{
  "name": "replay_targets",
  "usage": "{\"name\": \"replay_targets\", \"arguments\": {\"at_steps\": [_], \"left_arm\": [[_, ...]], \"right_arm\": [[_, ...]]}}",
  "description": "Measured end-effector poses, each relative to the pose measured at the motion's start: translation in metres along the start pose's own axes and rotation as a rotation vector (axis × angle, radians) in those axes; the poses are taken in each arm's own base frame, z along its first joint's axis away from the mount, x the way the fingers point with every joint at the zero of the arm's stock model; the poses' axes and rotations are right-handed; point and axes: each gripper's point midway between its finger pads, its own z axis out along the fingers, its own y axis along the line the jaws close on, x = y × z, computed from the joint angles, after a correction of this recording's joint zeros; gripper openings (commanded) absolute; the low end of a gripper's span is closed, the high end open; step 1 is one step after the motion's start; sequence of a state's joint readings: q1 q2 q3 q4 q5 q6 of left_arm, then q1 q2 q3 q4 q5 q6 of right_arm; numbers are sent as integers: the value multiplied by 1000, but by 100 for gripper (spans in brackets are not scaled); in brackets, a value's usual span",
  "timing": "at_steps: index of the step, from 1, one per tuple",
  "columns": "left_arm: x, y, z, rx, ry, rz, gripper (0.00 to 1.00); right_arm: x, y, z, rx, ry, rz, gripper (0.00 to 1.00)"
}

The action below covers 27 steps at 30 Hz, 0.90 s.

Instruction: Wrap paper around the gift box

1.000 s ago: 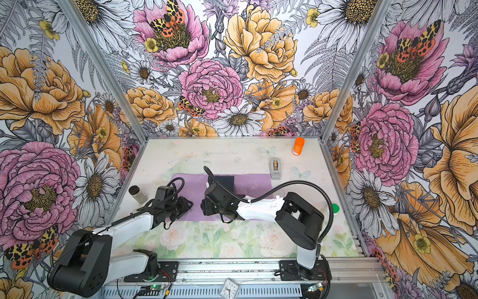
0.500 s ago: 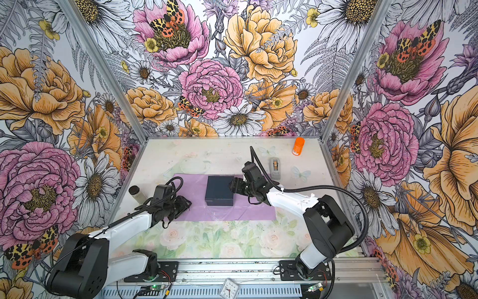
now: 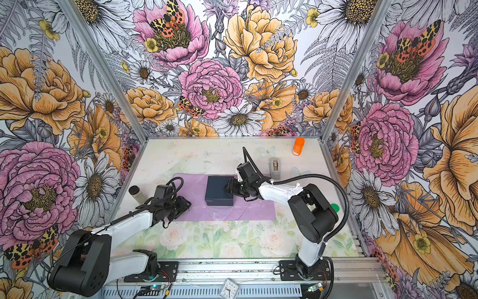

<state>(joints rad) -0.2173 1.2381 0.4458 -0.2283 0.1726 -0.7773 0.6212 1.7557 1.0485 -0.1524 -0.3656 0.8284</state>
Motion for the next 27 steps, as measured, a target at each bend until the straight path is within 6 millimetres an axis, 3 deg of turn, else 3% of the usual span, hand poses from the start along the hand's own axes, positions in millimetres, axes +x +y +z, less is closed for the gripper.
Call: {"name": "replay_targets", "arguments": {"at_steps": [8,13,17,19,22,25,27], "left_arm": [[-1,1,0,-2,-3,-2,45],[-1,1,0,-2,-3,-2,45],[-5,-7,-10,12,-14,15,45],[-13,-22,-21,47,-40,37,45],[-26,-62,-41,138,-89,100,45],[-28,-108,-57,227,-111,195,45],[-22,-140,-63,281,-102,273,45]], "right_arm": [[1,2,7,-30,15,-10,56],[0,3,6,-31,10,-19,68],[-9,2,-14,-17,-44,-18,70],[-14,-5,-37,0,-90,0,70],[-21,-33,-79,56,-173,74,70],[-11,-79,-114,154,-225,193,72],[7,-110,-130,232,-226,274,74]]}}
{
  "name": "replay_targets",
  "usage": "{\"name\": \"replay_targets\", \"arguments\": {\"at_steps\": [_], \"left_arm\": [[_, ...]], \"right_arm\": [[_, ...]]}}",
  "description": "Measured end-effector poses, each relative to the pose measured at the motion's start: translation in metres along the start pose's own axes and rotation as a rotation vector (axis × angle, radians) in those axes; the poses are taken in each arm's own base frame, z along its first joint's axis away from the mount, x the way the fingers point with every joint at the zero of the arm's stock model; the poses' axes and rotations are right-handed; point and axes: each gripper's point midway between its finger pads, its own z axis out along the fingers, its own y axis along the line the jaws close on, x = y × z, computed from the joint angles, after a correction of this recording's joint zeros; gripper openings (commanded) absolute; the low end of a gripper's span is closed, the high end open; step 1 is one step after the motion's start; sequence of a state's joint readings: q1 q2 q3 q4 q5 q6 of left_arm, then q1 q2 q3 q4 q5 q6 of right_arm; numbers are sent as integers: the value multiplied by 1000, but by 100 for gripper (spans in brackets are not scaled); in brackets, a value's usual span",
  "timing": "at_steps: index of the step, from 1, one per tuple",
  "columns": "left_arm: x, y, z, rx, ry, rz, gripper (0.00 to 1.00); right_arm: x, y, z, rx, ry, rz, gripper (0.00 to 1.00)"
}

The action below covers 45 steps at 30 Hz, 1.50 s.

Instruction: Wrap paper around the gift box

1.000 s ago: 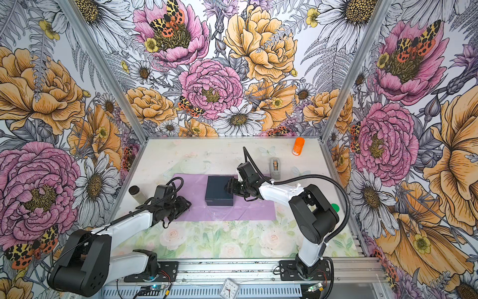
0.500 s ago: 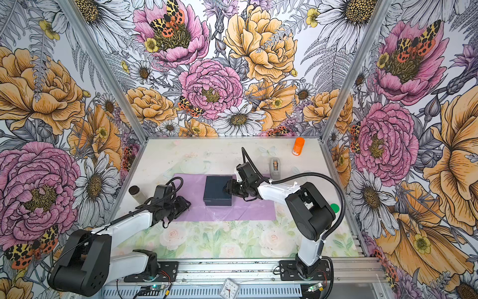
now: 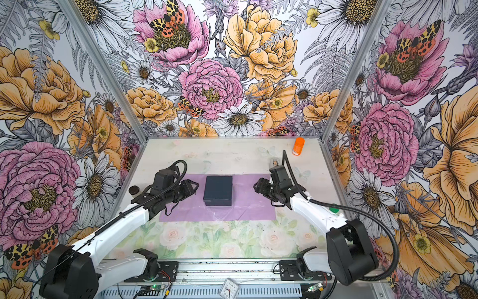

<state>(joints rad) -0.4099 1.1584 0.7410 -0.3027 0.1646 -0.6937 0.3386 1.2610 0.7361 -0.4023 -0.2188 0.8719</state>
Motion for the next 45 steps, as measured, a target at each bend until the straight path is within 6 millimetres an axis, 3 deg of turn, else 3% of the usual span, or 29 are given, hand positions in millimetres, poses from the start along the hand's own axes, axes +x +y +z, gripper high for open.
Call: {"name": "replay_targets", "arguments": {"at_steps": [3,5,7,11,20,34,45], "left_arm": [[4,-37,14,58,36,88,45],[12,-51,28,75,68,127,45],[21,-54,43,73,103,148,44],[40,-36,72,16,172,149,44],[41,-35,84,26,167,146,43],[40,-36,86,32,159,139,43],[39,-37,88,36,154,126,43]], "right_arm": [[25,-38,-8,94,47,63,75],[40,-54,-11,139,80,86,75],[52,-65,-12,172,109,105,76],[70,-81,-11,218,160,135,76],[84,-77,3,168,235,177,74],[48,-42,32,-26,115,141,72],[61,-63,3,120,140,166,78]]}}
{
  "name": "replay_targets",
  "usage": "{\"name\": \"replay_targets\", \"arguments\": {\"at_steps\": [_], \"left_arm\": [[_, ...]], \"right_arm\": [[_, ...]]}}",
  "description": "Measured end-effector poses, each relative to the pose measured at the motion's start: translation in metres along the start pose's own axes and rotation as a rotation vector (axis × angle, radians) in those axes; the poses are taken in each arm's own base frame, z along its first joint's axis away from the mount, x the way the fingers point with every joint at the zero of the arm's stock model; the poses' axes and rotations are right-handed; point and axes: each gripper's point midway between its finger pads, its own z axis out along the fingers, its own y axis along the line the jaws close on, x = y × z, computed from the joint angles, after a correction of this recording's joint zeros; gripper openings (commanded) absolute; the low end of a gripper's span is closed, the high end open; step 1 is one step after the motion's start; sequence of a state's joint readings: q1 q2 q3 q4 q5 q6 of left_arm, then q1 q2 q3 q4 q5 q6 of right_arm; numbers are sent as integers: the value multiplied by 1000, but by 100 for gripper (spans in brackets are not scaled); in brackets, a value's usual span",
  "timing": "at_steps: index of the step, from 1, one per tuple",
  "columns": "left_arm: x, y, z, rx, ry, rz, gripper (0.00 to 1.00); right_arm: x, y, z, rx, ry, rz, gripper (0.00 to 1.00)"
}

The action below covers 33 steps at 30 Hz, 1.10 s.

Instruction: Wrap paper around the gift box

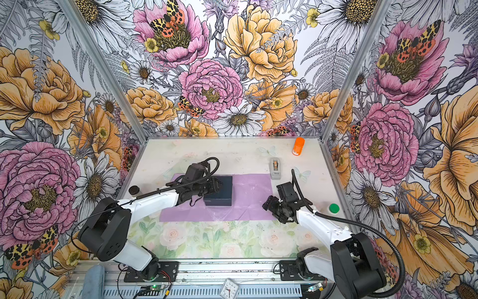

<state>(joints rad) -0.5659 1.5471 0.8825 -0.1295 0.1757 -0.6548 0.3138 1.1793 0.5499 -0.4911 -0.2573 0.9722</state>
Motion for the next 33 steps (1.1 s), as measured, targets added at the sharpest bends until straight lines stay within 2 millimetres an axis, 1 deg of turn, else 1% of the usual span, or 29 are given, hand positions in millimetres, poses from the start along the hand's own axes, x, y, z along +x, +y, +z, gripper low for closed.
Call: {"name": "replay_targets", "arguments": {"at_steps": [4,5,7,18,23,26,28,32,33], "left_arm": [[0,0,0,0,0,0,42],[0,0,0,-1,0,0,42],[0,0,1,1,-1,0,42],[-1,0,1,2,-3,0,42],[-1,0,1,2,-3,0,42],[-1,0,1,2,-3,0,42],[-1,0,1,1,-3,0,42],[-1,0,1,0,-4,0,42],[-1,1,1,0,-5,-1,42]], "right_arm": [[12,-16,3,54,43,20,78],[14,-18,5,61,52,23,78],[14,-16,7,53,56,25,76],[-6,25,26,-116,29,18,73],[-18,32,29,-167,-30,-26,73],[-31,34,27,-200,-73,-57,73],[-42,39,27,-237,-97,-82,73],[-51,48,30,-277,-96,-146,71],[-53,51,29,-289,-96,-164,69]]}}
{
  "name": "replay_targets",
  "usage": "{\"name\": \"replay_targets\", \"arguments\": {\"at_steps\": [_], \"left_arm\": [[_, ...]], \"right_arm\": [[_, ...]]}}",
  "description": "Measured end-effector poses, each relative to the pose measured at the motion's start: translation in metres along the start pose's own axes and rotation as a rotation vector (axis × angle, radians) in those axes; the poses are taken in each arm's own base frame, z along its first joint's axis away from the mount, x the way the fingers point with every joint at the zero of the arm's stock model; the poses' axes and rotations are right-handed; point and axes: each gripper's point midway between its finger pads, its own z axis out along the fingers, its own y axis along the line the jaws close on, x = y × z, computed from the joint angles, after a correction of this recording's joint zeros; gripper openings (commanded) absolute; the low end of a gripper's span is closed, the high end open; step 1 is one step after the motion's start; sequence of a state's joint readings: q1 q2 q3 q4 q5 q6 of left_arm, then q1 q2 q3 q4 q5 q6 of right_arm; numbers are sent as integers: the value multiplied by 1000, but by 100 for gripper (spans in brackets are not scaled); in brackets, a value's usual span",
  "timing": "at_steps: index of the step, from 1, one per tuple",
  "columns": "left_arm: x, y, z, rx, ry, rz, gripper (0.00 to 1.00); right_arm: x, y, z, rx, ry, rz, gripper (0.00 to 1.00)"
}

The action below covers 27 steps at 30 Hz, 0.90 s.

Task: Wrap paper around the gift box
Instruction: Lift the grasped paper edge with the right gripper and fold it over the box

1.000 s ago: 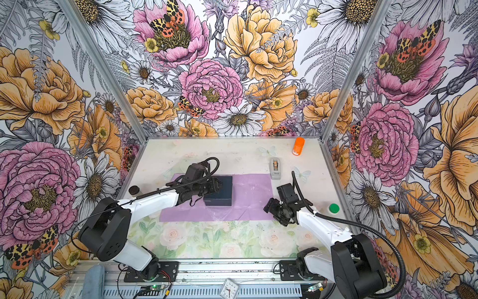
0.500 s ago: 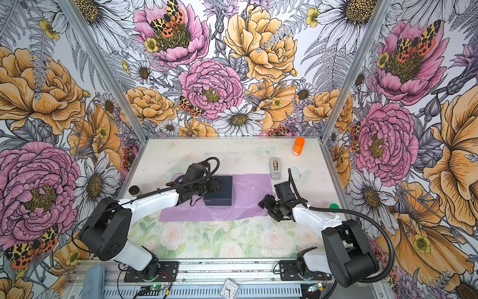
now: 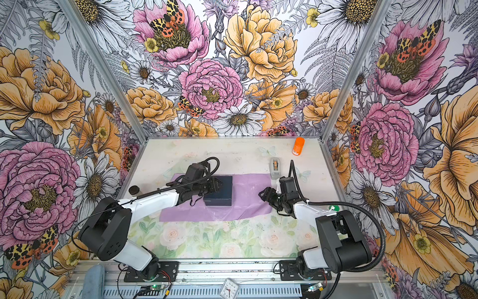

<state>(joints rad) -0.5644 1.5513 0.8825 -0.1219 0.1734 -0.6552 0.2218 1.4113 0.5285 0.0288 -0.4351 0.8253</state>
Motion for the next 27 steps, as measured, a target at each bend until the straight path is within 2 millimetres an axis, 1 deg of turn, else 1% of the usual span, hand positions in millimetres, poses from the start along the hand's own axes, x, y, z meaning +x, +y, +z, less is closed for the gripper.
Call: {"name": "replay_targets", "arguments": {"at_steps": [5,10,14,17,19,23,25,27], "left_arm": [[0,0,0,-1,-1,0,42],[0,0,0,-1,-1,0,42],[0,0,0,-1,-1,0,42],[0,0,0,-1,-1,0,42],[0,0,0,-1,-1,0,42],[-1,1,0,-2,-2,-2,43],[-2,1,0,-3,-4,-4,45],[-2,1,-1,-2,-6,-7,49]], "right_arm": [[-9,13,-3,-53,4,-58,58],[2,13,-13,-69,22,-72,47],[15,8,-19,-67,42,-61,35],[17,9,-24,-68,36,-65,21],[16,15,-28,-78,21,-86,15],[19,29,-29,-96,20,-160,9],[23,42,-28,-110,27,-216,7],[25,58,-27,-131,26,-284,5]]}}
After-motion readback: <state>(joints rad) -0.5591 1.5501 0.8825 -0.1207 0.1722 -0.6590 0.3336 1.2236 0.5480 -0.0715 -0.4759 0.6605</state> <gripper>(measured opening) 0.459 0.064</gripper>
